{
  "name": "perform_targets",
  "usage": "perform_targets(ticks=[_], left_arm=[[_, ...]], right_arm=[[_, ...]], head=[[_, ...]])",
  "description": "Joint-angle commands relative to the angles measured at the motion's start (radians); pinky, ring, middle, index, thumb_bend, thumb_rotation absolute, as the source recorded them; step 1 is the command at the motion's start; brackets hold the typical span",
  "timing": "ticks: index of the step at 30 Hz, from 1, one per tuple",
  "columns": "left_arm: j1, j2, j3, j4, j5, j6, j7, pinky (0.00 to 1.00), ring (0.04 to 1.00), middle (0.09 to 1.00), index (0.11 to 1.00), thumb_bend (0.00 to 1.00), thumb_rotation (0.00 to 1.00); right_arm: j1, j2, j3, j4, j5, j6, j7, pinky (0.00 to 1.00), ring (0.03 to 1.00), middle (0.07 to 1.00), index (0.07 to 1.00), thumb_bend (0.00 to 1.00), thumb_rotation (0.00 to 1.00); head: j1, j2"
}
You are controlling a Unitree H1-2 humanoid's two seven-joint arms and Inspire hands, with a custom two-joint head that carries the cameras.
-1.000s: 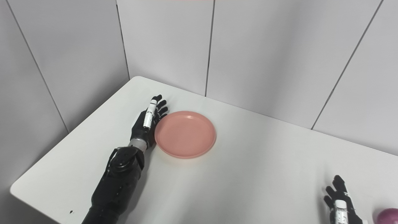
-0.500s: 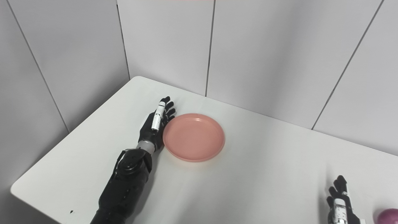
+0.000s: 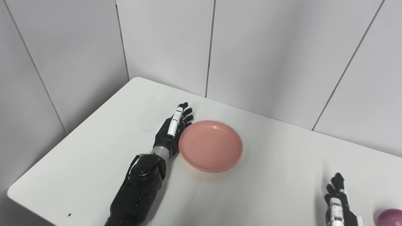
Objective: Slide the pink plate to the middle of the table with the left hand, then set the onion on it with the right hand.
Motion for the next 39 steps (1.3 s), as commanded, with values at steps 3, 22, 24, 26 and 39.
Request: perform_targets(ticks=[3,22,24,26,39], left_arm=[[-0.020,-0.024,-0.030,-0.024,0.015,0.002,-0.019,0.94,0.943,0.956,0.937,0.41,1.00],[-0.015,-0.076,-0.095,-0.037,0.045,0.007,-0.035,0.95,0.954,0.960,0.944,0.43,1.00],[-0.010,-0.074,-0.109,-0.046,0.052,0.012,-0.037,0.94,0.952,0.958,0.944,0.43,1.00],[-0.001,-0.077,-0.121,-0.059,0.055,0.023,-0.037,0.94,0.950,0.957,0.944,0.44,1.00],[0.031,-0.094,-0.151,-0.065,0.042,0.020,-0.082,0.94,0.950,0.961,0.938,0.47,1.00]], right_arm=[[-0.010,-0.002,-0.001,-0.032,0.001,-0.023,0.004,1.00,1.000,1.000,1.000,0.00,1.00],[-0.009,0.004,0.000,0.015,-0.012,-0.052,-0.004,1.00,0.981,0.995,1.000,0.10,1.00],[-0.007,0.007,0.000,0.022,-0.007,-0.058,-0.001,1.00,0.985,0.998,1.000,0.11,1.00],[-0.004,0.006,0.004,0.026,-0.012,-0.062,0.000,1.00,0.987,1.000,1.000,0.13,1.00],[-0.007,0.021,0.025,0.026,-0.053,-0.050,-0.019,1.00,0.962,0.983,0.996,0.18,1.00]], head=[[-0.019,0.015],[-0.118,0.071],[-0.133,0.080],[-0.147,0.086],[-0.245,0.141]])
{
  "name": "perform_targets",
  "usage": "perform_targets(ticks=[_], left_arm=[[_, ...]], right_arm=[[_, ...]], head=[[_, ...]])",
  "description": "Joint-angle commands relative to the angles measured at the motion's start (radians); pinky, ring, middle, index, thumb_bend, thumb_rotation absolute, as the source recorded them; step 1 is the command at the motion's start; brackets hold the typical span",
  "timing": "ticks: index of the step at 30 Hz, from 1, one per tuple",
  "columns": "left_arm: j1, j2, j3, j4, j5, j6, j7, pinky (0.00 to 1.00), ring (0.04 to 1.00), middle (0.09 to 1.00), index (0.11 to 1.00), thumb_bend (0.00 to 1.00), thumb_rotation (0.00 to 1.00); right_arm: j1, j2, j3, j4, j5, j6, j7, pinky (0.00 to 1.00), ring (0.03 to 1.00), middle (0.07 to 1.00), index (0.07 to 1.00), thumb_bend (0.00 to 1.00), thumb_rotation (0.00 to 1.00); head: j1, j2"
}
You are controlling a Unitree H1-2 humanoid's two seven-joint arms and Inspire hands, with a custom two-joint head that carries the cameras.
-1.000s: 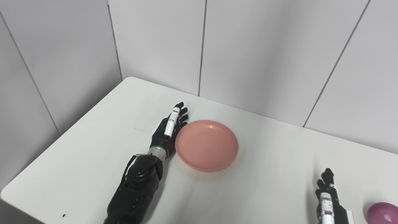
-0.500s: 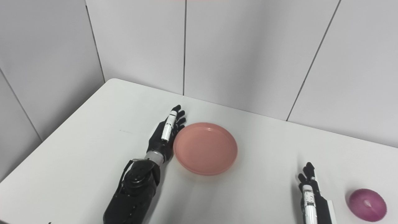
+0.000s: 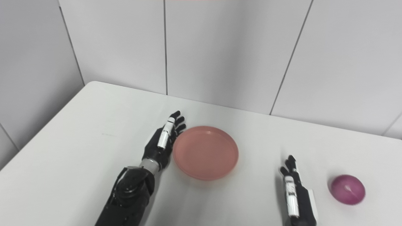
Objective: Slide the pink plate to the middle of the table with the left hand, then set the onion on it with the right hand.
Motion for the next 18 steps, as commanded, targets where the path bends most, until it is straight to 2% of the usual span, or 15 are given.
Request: perform_targets(ticks=[1,4,8,14,18], left_arm=[[-0.008,-0.018,-0.020,-0.014,0.002,-0.012,-0.030,0.95,0.952,0.963,0.941,0.47,1.00],[-0.002,-0.021,-0.025,-0.030,0.001,-0.002,-0.033,0.95,0.956,0.967,0.948,0.47,1.00],[0.005,-0.017,-0.038,-0.049,0.011,0.012,-0.034,0.94,0.959,0.968,0.952,0.47,1.00],[0.018,-0.028,-0.053,-0.079,-0.001,0.044,-0.038,0.96,0.962,0.972,0.953,0.45,1.00],[0.029,-0.028,-0.063,-0.095,-0.012,0.052,-0.055,0.97,0.974,0.982,0.962,0.44,1.00]], right_arm=[[-0.013,0.005,0.005,-0.019,-0.006,-0.036,0.000,1.00,0.964,0.987,0.997,0.20,1.00],[-0.014,0.011,0.010,-0.022,-0.017,-0.025,-0.006,1.00,0.960,0.985,0.995,0.21,1.00],[-0.016,0.023,0.009,-0.010,-0.014,-0.045,-0.011,1.00,0.954,0.975,0.984,0.22,1.00],[-0.022,0.044,0.015,-0.027,-0.031,0.009,-0.023,1.00,0.952,0.972,0.979,0.24,1.00],[-0.026,0.046,0.021,-0.025,-0.041,0.016,-0.021,1.00,0.955,0.976,0.985,0.26,1.00]], head=[[0.000,-0.001],[-0.026,0.013],[-0.058,0.025],[-0.121,0.051],[-0.149,0.061]])
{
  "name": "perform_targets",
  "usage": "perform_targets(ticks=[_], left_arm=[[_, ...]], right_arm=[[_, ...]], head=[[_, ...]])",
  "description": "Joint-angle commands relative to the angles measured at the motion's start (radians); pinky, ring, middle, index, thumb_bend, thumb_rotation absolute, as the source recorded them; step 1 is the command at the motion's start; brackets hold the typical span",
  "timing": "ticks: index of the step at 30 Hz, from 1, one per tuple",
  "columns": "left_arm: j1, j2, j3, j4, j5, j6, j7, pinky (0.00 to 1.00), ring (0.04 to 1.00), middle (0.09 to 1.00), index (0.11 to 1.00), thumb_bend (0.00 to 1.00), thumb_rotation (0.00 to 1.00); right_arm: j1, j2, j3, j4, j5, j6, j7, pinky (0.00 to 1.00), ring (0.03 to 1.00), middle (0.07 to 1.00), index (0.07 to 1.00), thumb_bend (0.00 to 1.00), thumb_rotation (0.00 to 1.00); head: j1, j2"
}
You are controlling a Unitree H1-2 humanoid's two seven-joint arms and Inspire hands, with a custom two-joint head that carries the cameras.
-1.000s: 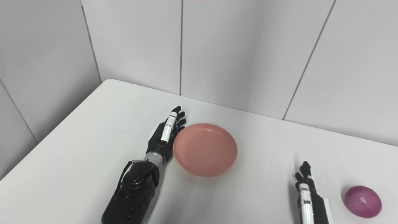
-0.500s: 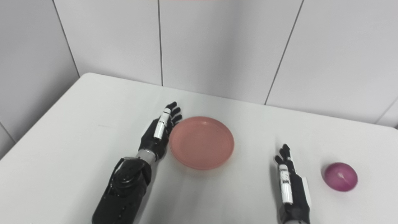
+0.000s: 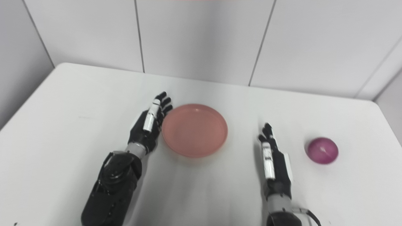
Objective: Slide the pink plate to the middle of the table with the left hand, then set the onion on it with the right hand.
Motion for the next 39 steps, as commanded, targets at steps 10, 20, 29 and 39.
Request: perform_targets(ticks=[10,20,29,39], left_arm=[[0.012,-0.024,-0.037,-0.044,0.002,0.002,-0.042,0.95,0.957,0.964,0.950,0.47,1.00],[0.032,-0.036,-0.068,-0.071,-0.005,0.017,-0.054,0.96,0.962,0.975,0.960,0.46,1.00],[0.051,-0.036,-0.088,-0.095,0.003,0.038,-0.074,0.96,0.962,0.969,0.957,0.46,1.00],[0.066,-0.035,-0.080,-0.098,0.013,0.038,-0.070,0.96,0.958,0.967,0.952,0.47,1.00]], right_arm=[[-0.030,0.018,0.023,-0.023,-0.036,0.029,0.001,1.00,0.953,0.979,0.992,0.25,1.00],[-0.042,0.032,0.036,-0.016,-0.078,0.030,-0.022,0.95,0.940,0.966,0.974,0.23,1.00],[-0.045,0.050,0.035,-0.016,-0.085,0.030,-0.027,0.93,0.938,0.965,0.961,0.20,1.00],[-0.047,0.041,0.038,-0.015,-0.107,0.032,-0.029,0.93,0.937,0.963,0.961,0.21,1.00]], head=[[-0.081,0.024],[-0.132,0.035],[-0.151,0.034],[-0.161,0.032]])
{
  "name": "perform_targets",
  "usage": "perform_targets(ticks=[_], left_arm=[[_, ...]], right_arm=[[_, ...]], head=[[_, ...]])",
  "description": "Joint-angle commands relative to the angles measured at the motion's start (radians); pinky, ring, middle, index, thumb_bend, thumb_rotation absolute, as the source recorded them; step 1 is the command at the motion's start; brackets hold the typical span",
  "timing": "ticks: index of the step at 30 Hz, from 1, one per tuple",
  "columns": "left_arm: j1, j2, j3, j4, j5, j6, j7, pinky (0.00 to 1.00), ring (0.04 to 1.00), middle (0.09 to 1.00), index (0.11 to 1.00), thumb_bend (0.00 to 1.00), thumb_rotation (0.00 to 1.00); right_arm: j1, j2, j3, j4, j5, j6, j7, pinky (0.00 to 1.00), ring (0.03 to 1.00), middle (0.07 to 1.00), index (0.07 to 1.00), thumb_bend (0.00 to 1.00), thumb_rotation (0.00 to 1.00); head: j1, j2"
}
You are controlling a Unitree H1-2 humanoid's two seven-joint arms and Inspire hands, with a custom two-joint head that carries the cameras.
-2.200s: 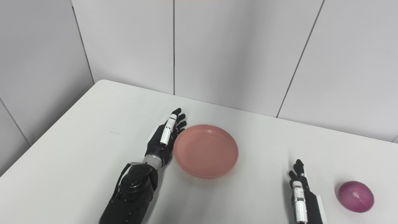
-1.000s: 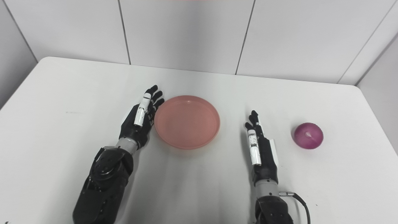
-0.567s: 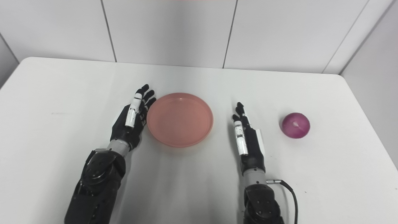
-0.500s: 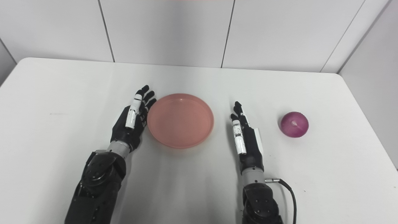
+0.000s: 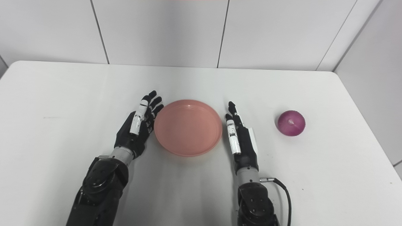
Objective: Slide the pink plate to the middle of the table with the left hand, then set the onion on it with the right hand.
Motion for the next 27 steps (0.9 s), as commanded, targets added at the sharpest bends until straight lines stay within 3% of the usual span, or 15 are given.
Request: perform_targets(ticks=[1,7,16,19,22,27], left_arm=[[-0.001,-0.007,0.001,-0.022,0.008,-0.006,-0.007,0.96,0.957,0.967,0.951,0.47,1.00],[0.003,-0.008,0.006,-0.022,0.011,-0.006,-0.004,0.96,0.960,0.970,0.954,0.47,1.00],[0.009,-0.008,0.014,-0.007,0.010,-0.026,-0.007,0.96,0.959,0.966,0.953,0.47,1.00],[0.013,-0.009,0.014,-0.007,0.012,-0.026,-0.006,0.96,0.958,0.964,0.952,0.47,1.00],[0.016,-0.008,0.013,-0.007,0.010,-0.028,-0.009,0.96,0.960,0.966,0.955,0.47,1.00],[0.022,-0.007,0.011,-0.004,0.012,-0.034,-0.011,0.96,0.960,0.964,0.954,0.47,1.00]], right_arm=[[-0.027,0.004,0.001,-0.021,0.004,0.002,0.000,0.93,0.936,0.962,0.960,0.22,1.00],[-0.033,0.007,-0.023,-0.053,0.007,0.029,-0.014,0.97,0.934,0.961,0.955,0.33,1.00],[-0.066,-0.045,-0.039,-0.125,-0.095,0.070,-0.026,0.93,0.941,0.965,0.964,0.26,1.00],[-0.086,-0.064,-0.056,-0.158,-0.124,0.093,-0.028,0.97,0.972,0.958,0.957,0.27,1.00],[-0.099,-0.082,-0.077,-0.190,-0.116,0.110,-0.012,0.92,0.954,0.959,0.960,0.29,1.00],[-0.118,-0.133,-0.094,-0.225,-0.131,0.140,0.010,0.91,0.937,0.953,0.958,0.32,1.00]], head=[[-0.001,0.001],[-0.007,0.003],[-0.024,0.000],[-0.030,0.000],[-0.033,0.000],[-0.045,0.000]])
